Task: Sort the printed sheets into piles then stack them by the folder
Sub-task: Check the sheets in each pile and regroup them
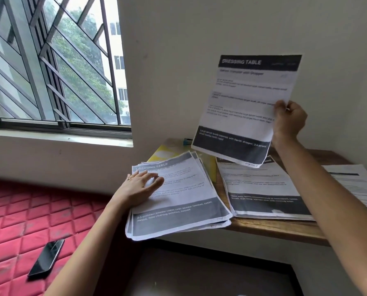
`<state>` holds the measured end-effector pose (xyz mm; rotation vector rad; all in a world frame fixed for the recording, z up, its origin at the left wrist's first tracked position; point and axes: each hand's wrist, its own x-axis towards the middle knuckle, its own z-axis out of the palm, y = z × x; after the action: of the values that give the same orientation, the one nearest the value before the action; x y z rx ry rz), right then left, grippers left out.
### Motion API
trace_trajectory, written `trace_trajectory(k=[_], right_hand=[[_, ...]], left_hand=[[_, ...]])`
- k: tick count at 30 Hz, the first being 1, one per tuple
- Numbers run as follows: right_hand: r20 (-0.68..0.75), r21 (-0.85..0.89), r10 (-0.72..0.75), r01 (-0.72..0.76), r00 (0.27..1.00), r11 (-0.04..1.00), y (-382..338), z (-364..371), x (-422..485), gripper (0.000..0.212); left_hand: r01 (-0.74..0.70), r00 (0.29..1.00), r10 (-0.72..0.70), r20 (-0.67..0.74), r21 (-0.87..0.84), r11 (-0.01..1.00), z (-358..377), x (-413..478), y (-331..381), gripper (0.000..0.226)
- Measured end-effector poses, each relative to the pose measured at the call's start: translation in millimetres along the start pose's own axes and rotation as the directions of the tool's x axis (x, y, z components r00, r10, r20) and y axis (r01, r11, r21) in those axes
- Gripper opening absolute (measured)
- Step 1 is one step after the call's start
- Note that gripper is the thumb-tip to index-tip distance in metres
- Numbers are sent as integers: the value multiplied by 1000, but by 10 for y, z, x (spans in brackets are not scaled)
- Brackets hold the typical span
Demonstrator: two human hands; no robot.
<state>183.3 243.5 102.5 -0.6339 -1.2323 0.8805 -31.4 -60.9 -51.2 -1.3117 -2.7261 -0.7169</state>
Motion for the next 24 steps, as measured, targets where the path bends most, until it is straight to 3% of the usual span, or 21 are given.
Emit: trace_trajectory(k=[4, 7, 10, 12, 15, 20, 24], right_hand=[[19, 4, 66, -66, 998, 998, 91, 29, -59, 14], [67, -77, 97, -91, 993, 993, 188, 77, -167, 24], [261, -240, 106, -42, 960, 970, 280, 157, -412, 37], [422, -299, 120, 13, 899, 954, 353, 232, -648, 26], [603, -293, 135, 61, 786, 954, 466, 353, -998, 20], [768, -340, 179, 155, 614, 927, 475, 441, -1404, 17], [858, -358, 150, 362, 492, 861, 482, 446, -1556, 44]], left_hand=[[11, 1000, -10, 21, -14, 1000, -19, -19, 3, 96], [4, 1000, -4, 10, -54, 999, -53, -35, 38, 104], [10, 999, -24, -45, -287, 958, -103, -78, 84, 124], [-4, 990, -65, -129, -471, 882, -136, -97, 75, 139], [-10, 971, -139, -193, -618, 786, -151, -109, 58, 145], [-7, 969, -145, -201, -607, 795, -152, -109, 84, 146], [22, 976, -137, -169, -549, 836, -143, -107, 44, 139]])
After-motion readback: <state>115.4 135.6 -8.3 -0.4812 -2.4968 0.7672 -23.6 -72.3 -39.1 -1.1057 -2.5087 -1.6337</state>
